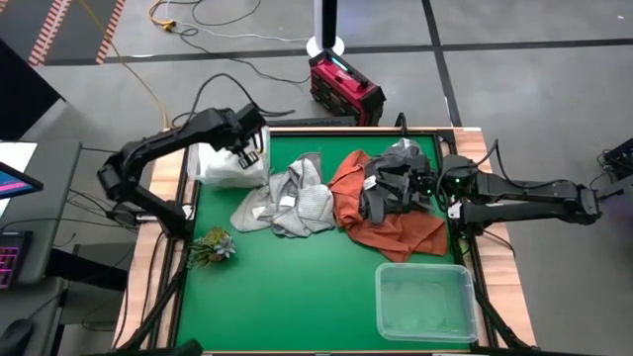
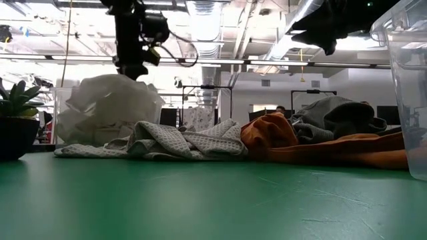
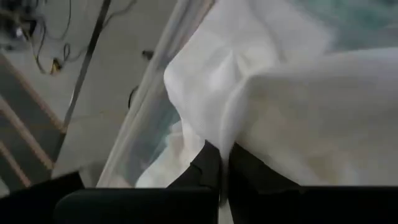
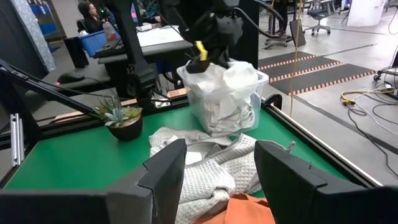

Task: Sort towels by color in basket
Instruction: Put the white towel into the top transparent bin

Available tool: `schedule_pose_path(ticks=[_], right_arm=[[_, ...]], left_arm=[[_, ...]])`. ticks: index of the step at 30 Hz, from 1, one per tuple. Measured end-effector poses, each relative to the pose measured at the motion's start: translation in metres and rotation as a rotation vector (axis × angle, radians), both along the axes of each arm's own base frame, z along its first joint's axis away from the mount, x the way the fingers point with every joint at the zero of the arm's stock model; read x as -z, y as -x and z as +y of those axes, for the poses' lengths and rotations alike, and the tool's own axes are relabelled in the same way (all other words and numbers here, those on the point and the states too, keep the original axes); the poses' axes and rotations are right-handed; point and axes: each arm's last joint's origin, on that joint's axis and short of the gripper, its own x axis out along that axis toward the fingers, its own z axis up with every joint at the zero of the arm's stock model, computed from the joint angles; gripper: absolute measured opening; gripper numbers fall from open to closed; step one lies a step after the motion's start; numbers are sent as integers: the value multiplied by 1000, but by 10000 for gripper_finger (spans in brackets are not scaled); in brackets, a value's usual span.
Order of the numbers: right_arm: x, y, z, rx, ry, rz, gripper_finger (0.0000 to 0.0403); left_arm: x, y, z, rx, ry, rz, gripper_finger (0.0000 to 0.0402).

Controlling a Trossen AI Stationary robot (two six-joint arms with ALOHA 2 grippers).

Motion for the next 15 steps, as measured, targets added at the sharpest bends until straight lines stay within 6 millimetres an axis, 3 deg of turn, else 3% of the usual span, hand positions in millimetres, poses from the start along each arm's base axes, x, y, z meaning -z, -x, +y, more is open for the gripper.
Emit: schedule_pose_path(ticks=[4,7,11,15], right_arm=[[0,0,2,-15,0,1,223],[0,-1,3,-17,1,1,223],[0,0,2,-15,2,1,223],[0,0,2,-15,2,1,223]], left_arm=[[4,12,15,-84,-35,46,3],[12,15,16,-50,-95,171,2],[20,4,8,52,-168,248,1],[31,-16,-14,296,-196,366,1]])
